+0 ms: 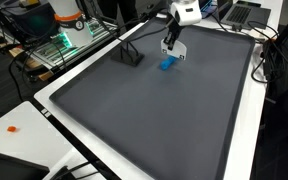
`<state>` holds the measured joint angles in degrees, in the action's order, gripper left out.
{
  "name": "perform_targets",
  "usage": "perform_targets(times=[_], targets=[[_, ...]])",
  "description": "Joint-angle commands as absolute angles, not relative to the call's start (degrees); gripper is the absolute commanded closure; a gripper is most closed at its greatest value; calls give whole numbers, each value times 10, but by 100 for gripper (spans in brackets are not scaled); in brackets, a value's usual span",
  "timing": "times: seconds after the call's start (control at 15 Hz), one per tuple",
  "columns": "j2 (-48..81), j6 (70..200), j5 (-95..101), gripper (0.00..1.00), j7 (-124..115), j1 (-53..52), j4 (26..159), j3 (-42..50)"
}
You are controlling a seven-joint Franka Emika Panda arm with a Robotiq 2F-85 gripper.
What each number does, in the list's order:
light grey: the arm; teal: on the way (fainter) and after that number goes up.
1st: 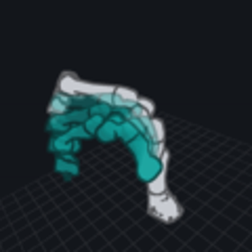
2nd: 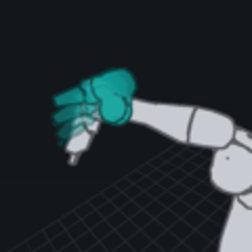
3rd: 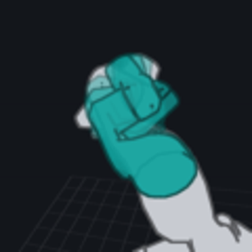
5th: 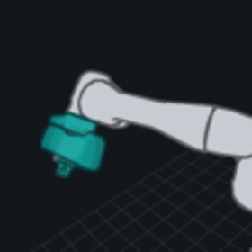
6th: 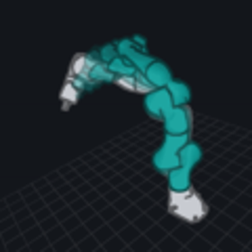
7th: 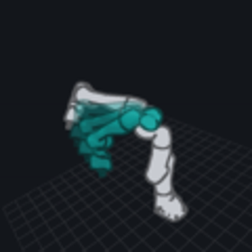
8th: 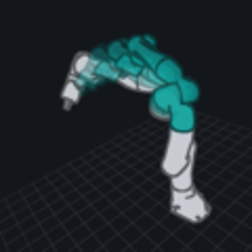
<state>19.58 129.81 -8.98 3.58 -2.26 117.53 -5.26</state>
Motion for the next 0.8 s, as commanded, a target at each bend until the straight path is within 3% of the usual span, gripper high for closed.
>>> perform_targets(times=[0.0, 0.73], targets=[[167, 1285, -100, 99, 48, -12, 1191, -51], [182, 1283, -96, 99, 55, -2, 1198, -40]])
